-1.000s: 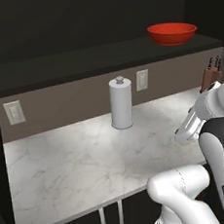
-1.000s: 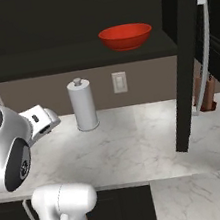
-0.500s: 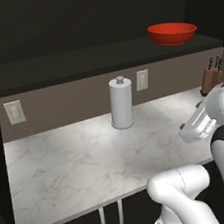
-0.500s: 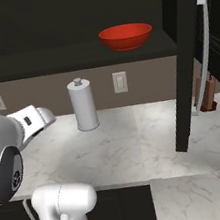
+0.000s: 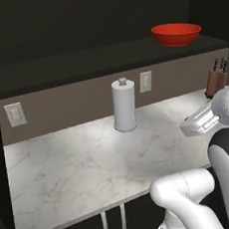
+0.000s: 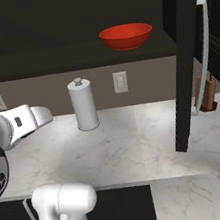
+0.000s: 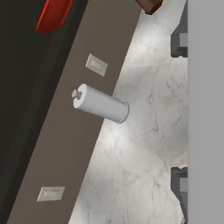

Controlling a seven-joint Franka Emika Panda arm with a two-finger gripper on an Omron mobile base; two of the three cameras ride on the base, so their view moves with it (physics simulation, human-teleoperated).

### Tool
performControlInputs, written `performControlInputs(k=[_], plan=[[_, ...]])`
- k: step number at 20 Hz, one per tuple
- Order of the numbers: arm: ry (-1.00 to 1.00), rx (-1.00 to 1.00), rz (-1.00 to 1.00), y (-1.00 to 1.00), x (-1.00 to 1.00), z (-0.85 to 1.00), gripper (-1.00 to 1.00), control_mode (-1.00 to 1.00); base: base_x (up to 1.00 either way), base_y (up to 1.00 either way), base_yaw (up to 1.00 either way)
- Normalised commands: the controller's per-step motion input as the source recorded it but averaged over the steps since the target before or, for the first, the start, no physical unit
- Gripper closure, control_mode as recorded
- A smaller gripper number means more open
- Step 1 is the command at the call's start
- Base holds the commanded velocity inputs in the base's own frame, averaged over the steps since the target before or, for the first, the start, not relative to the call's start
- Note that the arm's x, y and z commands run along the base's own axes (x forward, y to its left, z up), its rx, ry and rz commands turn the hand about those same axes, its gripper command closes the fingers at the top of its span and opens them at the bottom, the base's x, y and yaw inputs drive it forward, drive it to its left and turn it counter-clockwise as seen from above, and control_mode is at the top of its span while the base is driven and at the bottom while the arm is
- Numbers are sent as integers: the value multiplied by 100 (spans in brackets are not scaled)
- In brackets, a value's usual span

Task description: Move the bowls from the cabinet to the plates on the dining table.

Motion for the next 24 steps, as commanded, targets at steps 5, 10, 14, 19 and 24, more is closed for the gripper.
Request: performControlInputs(k=[5, 10, 14, 19, 24], plan=[[4, 0, -21, -30, -12, 7, -100, -100, 0, 0, 0], [6, 1, -6, -58, -25, 16, -100, -100, 0, 0, 0], [16, 3, 0, -52, -1, 34, -100, -100, 0, 0, 0], [20, 0, 0, -2, 1, 60, -100, -100, 0, 0, 0], [9, 0, 0, 0, 8, 44, -100, -100, 0, 0, 0]])
